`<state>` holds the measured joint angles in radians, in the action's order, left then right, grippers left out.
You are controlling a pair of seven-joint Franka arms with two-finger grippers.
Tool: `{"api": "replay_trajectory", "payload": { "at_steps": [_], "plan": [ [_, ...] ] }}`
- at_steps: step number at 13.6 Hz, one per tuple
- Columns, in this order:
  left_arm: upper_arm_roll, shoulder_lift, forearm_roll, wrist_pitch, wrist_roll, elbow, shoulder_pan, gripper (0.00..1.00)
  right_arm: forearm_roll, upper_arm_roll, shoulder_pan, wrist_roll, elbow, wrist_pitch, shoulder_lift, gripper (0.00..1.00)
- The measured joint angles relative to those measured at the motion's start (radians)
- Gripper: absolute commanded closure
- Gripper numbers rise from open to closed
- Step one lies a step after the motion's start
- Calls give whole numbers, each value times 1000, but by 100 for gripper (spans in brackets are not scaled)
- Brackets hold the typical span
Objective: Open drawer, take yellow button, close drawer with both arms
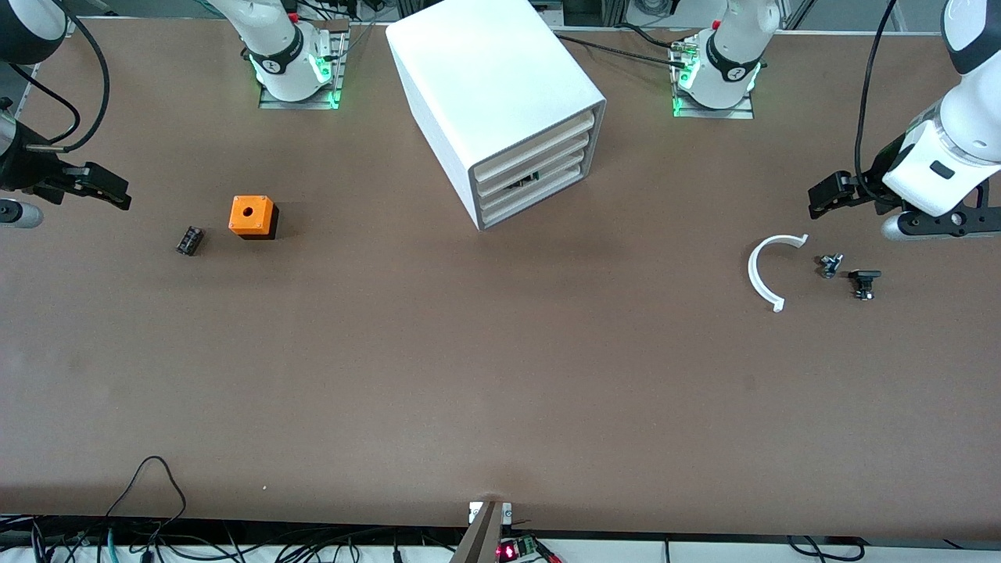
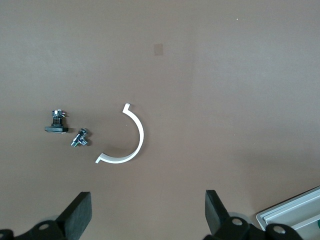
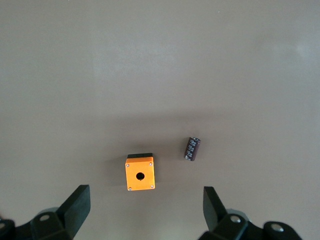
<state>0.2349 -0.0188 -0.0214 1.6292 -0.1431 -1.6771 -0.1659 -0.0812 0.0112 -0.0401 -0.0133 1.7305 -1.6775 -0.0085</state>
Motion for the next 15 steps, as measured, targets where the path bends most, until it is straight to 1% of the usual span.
{"api": "replay_trajectory", "payload": {
  "at_steps": [8,11,14,15],
  "plan": [
    [11,-4,0,0,1,1,3,0,0,0,0,0,0,-1,0,0],
    [10,-26,0,-2,1,1,3,0,7,0,0,0,0,-1,0,0],
    [27,-67,8,-53,14,1,14,0,18,1,0,0,1,-1,0,0],
    [36,-87,41,-80,17,1,22,0,21,1,0,0,1,-1,0,0]
  ]
}}
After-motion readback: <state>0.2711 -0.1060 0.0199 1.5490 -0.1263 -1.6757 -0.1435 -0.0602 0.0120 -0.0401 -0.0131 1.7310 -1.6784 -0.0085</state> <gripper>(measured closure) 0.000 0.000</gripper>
